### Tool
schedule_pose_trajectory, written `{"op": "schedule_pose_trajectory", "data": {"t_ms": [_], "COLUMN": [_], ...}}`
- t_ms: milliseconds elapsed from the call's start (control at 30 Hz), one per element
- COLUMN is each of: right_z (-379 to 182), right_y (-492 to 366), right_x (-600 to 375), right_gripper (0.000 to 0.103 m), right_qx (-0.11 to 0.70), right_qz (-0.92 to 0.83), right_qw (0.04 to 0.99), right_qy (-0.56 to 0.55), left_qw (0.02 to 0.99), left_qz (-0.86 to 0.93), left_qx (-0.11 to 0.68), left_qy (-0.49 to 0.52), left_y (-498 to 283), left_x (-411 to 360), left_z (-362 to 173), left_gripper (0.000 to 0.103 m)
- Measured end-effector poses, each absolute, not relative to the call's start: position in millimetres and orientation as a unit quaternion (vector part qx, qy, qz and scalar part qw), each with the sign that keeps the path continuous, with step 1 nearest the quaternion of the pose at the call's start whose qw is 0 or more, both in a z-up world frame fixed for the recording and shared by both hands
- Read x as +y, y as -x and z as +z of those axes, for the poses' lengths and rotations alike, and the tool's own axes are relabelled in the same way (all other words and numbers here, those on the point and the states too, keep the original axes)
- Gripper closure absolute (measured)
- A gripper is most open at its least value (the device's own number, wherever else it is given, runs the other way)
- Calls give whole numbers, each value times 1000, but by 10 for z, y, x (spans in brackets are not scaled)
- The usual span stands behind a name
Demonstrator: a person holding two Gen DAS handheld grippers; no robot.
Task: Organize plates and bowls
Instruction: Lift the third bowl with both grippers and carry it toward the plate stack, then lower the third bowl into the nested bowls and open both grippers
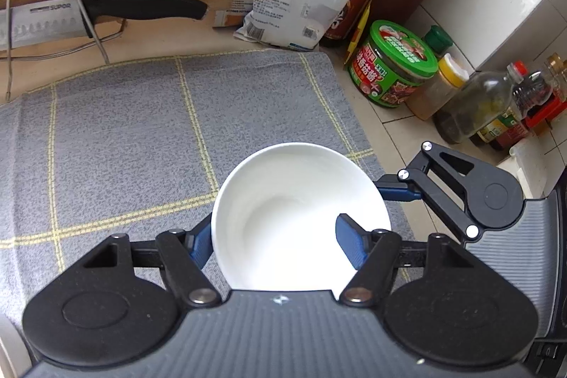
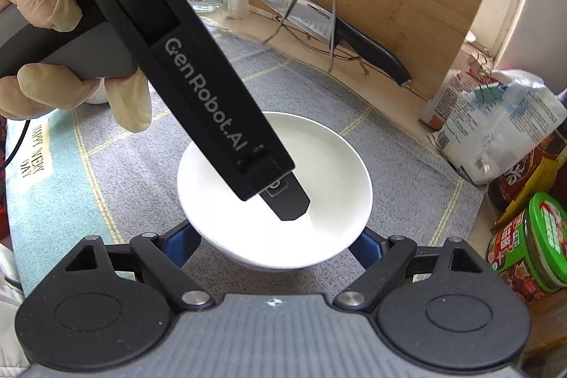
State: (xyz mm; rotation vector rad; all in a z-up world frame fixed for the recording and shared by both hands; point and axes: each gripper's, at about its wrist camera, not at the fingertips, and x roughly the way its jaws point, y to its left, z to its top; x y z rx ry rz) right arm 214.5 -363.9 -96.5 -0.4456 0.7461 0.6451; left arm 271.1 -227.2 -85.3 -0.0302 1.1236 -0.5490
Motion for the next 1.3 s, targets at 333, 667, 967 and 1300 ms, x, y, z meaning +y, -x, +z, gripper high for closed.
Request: {"op": "schedule_pose_trajectory", "data": {"t_ms": [333, 667, 967, 1300], "right_z": [-716, -523, -368, -453], "right_y": [-2031, -1948, -2081, -2210], "right_x": [-3256, -2441, -1669, -1045], "right_gripper": [11, 11, 11, 11], "right_qx": [349, 329, 315, 329], "right_qz": [340, 360, 393, 424], "right_qw": [842, 837, 830, 808], "right_qy": [233, 249, 241, 245], "left_qw": [825, 832, 847, 847], "left_qz": [-232, -216, -183, -153], "left_qx": [516, 510, 498, 508], "left_qy": [26, 28, 10, 32], "left_y": [-2464, -2301, -2247, -2237], "left_x": [-1867, -1076, -370, 208], "left_z": [-627, -382, -162, -254], "left_gripper": [34, 32, 30, 30]}}
